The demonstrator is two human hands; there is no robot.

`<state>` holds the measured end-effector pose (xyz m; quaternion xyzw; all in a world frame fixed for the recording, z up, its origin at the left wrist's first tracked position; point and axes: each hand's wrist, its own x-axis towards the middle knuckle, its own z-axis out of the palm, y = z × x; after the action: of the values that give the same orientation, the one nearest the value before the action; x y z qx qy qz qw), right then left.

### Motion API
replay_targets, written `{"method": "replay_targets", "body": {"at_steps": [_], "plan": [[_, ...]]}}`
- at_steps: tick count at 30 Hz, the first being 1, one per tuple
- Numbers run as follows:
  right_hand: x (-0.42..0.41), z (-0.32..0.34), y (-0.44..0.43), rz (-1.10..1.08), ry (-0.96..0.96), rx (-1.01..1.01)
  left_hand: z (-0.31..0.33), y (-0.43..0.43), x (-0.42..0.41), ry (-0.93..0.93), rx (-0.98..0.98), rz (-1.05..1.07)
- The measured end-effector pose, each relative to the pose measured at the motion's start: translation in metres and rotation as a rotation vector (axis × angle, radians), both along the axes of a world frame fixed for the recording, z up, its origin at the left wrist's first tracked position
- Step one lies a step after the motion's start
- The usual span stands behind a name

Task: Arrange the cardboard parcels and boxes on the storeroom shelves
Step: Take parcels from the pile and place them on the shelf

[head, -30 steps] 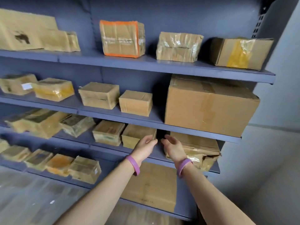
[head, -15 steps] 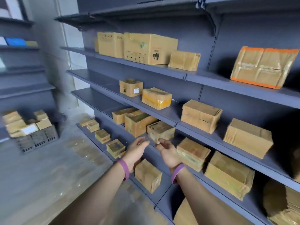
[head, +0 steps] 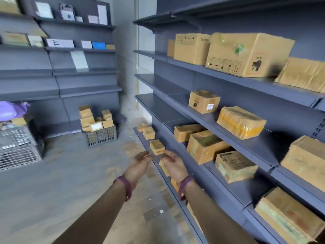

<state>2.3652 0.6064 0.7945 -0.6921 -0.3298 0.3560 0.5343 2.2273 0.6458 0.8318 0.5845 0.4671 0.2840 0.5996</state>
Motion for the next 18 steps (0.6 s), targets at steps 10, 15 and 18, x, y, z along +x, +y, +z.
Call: {"method": "replay_targets", "body": {"at_steps": [10,15,18], "plan": [[0.061,-0.002,0.140,0.147,-0.027,0.031,0.004,0.133,0.059,0.054,0.037,0.050],[0.104,-0.004,0.201,0.167,-0.161,-0.014,0.005,0.183,0.097,0.051,0.001,0.055],[0.123,-0.012,0.225,0.187,-0.180,-0.054,0.001,0.207,0.114,0.063,-0.028,0.061]]}}
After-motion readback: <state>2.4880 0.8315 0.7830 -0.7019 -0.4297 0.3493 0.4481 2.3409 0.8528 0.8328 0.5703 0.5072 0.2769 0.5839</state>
